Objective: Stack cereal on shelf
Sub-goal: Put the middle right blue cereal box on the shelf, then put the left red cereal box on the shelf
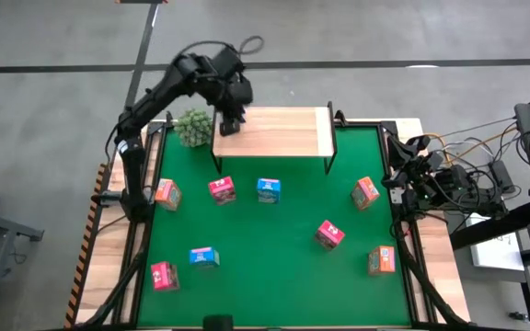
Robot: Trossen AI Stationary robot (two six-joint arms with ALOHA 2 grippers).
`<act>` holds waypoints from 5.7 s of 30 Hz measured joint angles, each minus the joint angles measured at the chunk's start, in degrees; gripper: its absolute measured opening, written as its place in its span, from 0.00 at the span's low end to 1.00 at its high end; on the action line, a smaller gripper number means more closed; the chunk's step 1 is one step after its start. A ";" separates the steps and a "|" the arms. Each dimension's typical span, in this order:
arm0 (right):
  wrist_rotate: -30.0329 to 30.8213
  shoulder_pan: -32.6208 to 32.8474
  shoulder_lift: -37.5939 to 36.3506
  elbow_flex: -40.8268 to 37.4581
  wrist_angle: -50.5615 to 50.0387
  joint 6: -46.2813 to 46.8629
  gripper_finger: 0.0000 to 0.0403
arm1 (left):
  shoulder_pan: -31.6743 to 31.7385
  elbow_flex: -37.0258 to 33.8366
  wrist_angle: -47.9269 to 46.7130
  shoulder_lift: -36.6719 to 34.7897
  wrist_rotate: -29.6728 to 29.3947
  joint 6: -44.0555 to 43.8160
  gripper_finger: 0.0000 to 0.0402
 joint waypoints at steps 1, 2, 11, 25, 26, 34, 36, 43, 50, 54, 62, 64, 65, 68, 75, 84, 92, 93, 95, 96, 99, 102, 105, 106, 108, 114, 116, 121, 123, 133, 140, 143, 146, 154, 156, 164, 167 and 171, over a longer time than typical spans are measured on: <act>0.00 -0.02 0.00 0.00 -0.10 0.00 0.02 | -1.11 -0.54 0.02 -0.09 -0.82 -0.27 0.27; 0.00 -0.02 0.00 0.00 -0.14 0.00 0.02 | -2.08 -1.29 0.04 -0.24 -1.28 -0.61 0.25; 0.02 -0.01 0.00 0.00 -1.43 0.04 0.02 | -4.86 -19.36 8.36 -5.37 -13.60 -5.51 0.11; 0.03 0.00 0.00 0.00 -1.28 -0.79 0.02 | -3.57 -52.67 40.31 -21.46 -33.74 -2.11 0.09; 0.04 -0.02 0.00 0.00 -1.15 -0.79 0.02 | -3.35 -53.62 41.19 -21.85 -33.74 -1.78 0.09; 0.06 -0.02 0.00 0.00 -0.89 -1.99 0.02 | -0.28 -55.33 43.13 -21.76 -33.81 -1.32 0.09; 0.04 -0.02 0.00 0.00 -0.90 -1.99 0.02 | 0.39 -55.24 43.26 -21.41 -33.81 -1.32 0.09; 0.07 -0.02 0.00 0.00 -0.89 -2.43 0.02 | 1.52 -55.11 44.05 -20.71 -33.80 -1.32 0.09; 0.05 -0.01 0.00 0.00 -0.90 -2.62 0.02 | 1.23 -55.09 44.04 -20.69 -32.67 -2.86 0.09; 0.06 -0.02 0.00 0.00 -0.89 -2.67 0.02 | -0.29 -55.09 43.20 -21.02 -31.23 -4.46 0.09; -0.12 -0.01 0.05 0.00 -1.18 -1.60 0.02 | -8.09 -55.11 42.32 -25.86 -20.05 -9.77 0.09; -0.92 0.00 0.32 0.00 -1.40 -1.30 0.02 | -10.76 -55.69 44.34 -27.51 -14.05 -10.10 0.09; -1.95 0.00 0.67 0.00 -1.38 -0.38 0.02 | -12.30 -56.32 45.55 -28.39 -11.97 -10.05 0.09; -6.74 0.00 2.32 0.00 -1.34 2.66 0.02 | -16.87 -59.82 50.29 -31.24 -10.44 -9.96 0.09; -12.66 0.02 9.86 -0.02 0.05 11.99 0.02 | -24.82 -71.19 63.65 -39.76 -10.38 -11.94 0.09; -12.64 0.13 21.76 7.01 -2.80 21.26 0.02 | -26.96 -83.08 76.64 -49.78 -10.81 -11.90 0.09; -12.80 0.13 31.51 23.56 -29.07 33.19 0.02 | -26.94 -87.84 77.95 -55.15 -15.12 -11.61 0.09; -13.10 0.13 32.81 25.46 -32.34 35.08 0.02 | -26.93 -88.18 78.05 -55.65 -15.50 -11.61 0.09; -14.91 0.13 35.51 29.06 -37.90 39.09 0.02 | -26.93 -88.85 78.23 -56.46 -16.15 -11.59 0.09; -16.49 0.13 36.85 30.78 -40.63 41.14 0.02 | -26.93 -89.13 78.08 -56.73 -16.61 -11.59 0.09; -22.41 0.19 41.18 35.40 -47.25 46.71 0.02 | -26.93 -89.30 77.64 -56.95 -16.87 -11.59 0.09; -27.39 1.20 46.20 38.96 -50.77 51.09 0.02 | -26.93 -89.30 77.68 -56.74 -16.90 -11.59 0.09; -30.70 3.29 51.59 42.82 -55.12 53.53 0.02 | -26.93 -89.30 77.56 -56.07 -16.90 -11.66 0.09; -31.62 4.07 53.35 44.64 -56.64 54.21 0.02 | -26.93 -89.30 77.40 -55.91 -16.90 -11.82 0.09; -33.05 5.64 57.10 48.26 -63.26 56.24 0.02 | -26.95 -89.30 77.48 -55.41 -16.90 -12.08 0.09; -33.07 9.03 67.62 61.59 -88.82 65.92 0.02 | -26.93 -89.30 77.40 -54.10 -16.87 -13.32 0.09; -33.07 9.19 70.60 65.41 -95.80 69.32 0.02 | -26.96 -89.30 77.42 -53.68 -16.87 -13.29 0.09; -33.05 9.29 76.13 71.76 -101.44 73.05 0.02 | -26.93 -89.30 77.86 -52.95 -16.85 -12.47 0.09; -33.08 9.51 77.80 73.61 -101.64 72.97 0.03 | -26.95 -89.30 77.72 -52.82 -16.85 -12.46 0.09; -33.29 10.11 82.00 76.20 -106.99 75.33 0.34 | -26.95 -89.30 77.67 -52.23 -16.85 -11.74 0.09; -33.50 14.64 82.34 74.23 -107.04 75.71 0.60 | -26.94 -89.30 77.66 -52.27 -16.83 -11.57 0.09; -32.88 17.39 83.49 74.18 -106.83 76.82 0.66 | -26.93 -89.30 77.64 -52.14 -16.83 -11.57 0.09; -32.33 19.68 85.75 74.16 -106.71 77.54 0.70 | -26.94 -89.30 77.53 -51.92 -16.83 -11.57 0.09; -31.46 21.47 90.77 74.15 -106.89 75.77 0.72 | -26.93 -89.30 77.68 -51.92 -16.83 -11.57 0.09; -31.25 21.36 91.63 74.14 -107.00 74.75 0.71 | -26.93 -89.30 77.68 -51.92 -16.83 -11.57 0.09; -29.44 21.38 92.94 74.07 -106.86 73.55 0.61 | -26.93 -89.30 77.64 -51.92 -16.83 -11.29 0.09; -29.42 21.38 92.83 74.09 -106.72 73.57 0.54 | -26.93 -89.30 77.64 -51.92 -16.81 -10.73 0.09; -28.77 21.38 92.79 74.07 -106.36 73.47 0.43 | -26.93 -89.30 77.64 -51.92 -16.82 -10.50 0.09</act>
